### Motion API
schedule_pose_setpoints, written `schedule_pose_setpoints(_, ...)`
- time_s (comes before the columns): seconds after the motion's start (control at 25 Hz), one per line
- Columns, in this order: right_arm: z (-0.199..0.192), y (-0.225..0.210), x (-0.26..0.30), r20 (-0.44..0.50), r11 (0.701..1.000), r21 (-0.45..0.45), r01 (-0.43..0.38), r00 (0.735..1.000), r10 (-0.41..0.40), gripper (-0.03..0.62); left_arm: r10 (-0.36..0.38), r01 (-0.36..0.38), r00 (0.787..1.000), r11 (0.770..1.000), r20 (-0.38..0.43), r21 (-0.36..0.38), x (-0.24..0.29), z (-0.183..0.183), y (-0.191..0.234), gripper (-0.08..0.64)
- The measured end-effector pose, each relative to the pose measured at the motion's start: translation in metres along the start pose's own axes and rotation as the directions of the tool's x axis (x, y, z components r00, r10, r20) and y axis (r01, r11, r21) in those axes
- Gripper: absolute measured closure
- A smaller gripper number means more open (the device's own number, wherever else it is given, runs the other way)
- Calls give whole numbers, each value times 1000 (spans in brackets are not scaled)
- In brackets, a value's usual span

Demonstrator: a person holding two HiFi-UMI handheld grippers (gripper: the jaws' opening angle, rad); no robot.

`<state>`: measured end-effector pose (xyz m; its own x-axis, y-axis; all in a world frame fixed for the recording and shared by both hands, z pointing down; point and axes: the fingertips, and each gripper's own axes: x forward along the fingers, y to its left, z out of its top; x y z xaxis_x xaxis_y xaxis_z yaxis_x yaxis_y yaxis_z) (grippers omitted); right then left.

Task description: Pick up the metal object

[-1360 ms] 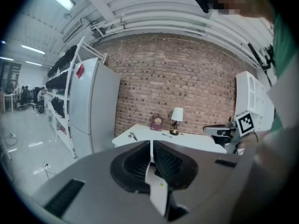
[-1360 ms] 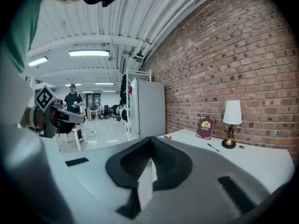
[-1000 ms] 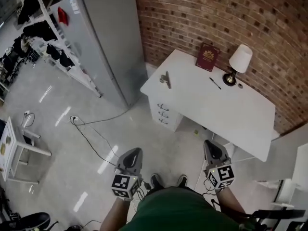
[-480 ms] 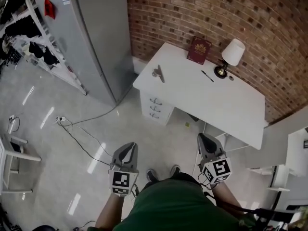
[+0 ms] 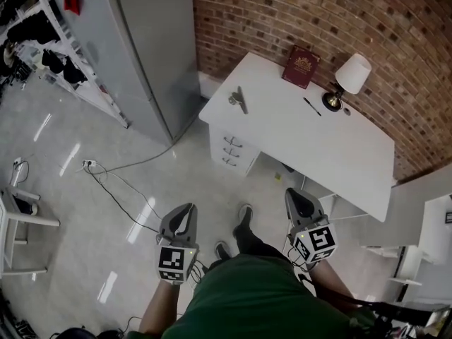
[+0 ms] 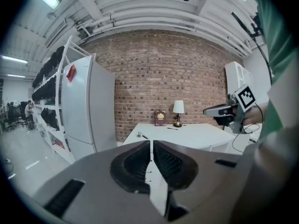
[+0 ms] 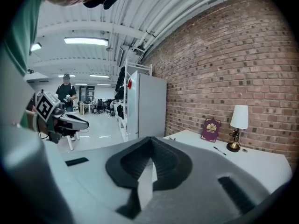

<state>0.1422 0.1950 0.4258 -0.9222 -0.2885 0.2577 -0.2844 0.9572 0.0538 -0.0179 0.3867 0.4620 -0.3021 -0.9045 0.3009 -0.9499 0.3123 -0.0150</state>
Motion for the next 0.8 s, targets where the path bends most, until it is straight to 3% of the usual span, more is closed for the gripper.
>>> schedule_pose_setpoints(0.24,-1,-4,57,19,996,37,-87,996,86,591,99,-100,995,995,-29,-10,10,4,35,540)
schedule_pose_setpoints(0.44,6,-29,108,39,989,58,-138,990,136,591,142,-144,988,989,-53,-36,52,15,54,540)
schedule_pose_setpoints(0.8,7,-128,163,25,985,117,-126,992,124,591,92,-98,995,972,-39,-213,158,68,48,540)
